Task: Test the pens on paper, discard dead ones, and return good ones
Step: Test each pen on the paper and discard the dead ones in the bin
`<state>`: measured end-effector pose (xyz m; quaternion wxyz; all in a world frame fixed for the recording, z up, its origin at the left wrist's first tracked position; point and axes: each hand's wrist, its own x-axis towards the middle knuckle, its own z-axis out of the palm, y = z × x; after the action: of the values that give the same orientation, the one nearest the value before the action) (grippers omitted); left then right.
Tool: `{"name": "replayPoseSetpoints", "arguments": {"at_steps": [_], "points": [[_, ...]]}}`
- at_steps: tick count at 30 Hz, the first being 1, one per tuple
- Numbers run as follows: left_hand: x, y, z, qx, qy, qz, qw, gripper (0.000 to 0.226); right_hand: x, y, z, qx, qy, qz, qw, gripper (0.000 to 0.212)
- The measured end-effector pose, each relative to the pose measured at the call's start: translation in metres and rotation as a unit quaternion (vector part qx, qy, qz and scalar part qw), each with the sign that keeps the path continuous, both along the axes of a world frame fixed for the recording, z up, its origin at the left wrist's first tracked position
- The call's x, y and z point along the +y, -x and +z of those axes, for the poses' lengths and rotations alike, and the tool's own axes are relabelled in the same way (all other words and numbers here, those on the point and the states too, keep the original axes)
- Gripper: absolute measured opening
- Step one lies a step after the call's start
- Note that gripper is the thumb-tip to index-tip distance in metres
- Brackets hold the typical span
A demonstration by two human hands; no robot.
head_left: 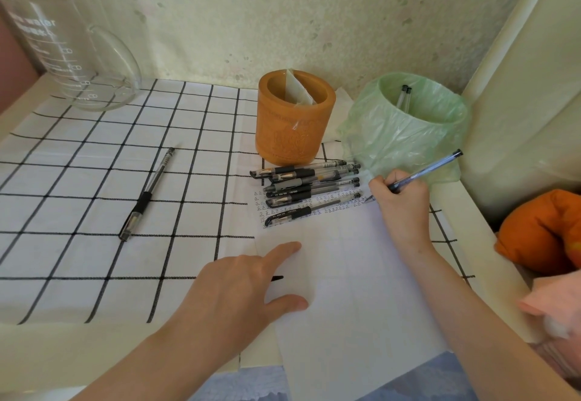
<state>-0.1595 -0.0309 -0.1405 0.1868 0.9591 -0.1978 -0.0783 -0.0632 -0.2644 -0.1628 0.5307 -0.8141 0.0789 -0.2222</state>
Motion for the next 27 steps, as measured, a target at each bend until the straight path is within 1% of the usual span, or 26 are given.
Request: {"name": "replayPoseSetpoints", "arguments": {"at_steps": [2,6,13,21,27], "points": [[0.0000,-0.0003,-0.0001,-0.001,-0.004,-0.002,1.000,0.069,-0.0004,-0.0004,-0.0002,0.003,-0.012,-0.003,1.000,0.035],[-0.0005,-0.0004,0.0001,-0.002,-0.010,-0.003,1.000,0.069,0.0010,-0.0003,0.0000,0.005,0.003,0.003,1.000,0.042],[-0.0002,-0.0006,0.0004,0.001,-0.011,-0.005,1.000,0.069,0.0007,0.0001,0.0008,0.009,-0.010,-0.002,1.000,0.042],[0.0002,0.0006,0.0023,0.002,-0.010,-0.004,1.000,0.068,0.0008,-0.0005,0.0004,-0.005,0.011,-0.001,1.000,0.043],[-0.0005,-0.0003,0.0031,0.006,-0.011,0.000,1.000,0.068,0.0011,0.0001,0.0003,0.003,0.011,0.004,1.000,0.044]]}}
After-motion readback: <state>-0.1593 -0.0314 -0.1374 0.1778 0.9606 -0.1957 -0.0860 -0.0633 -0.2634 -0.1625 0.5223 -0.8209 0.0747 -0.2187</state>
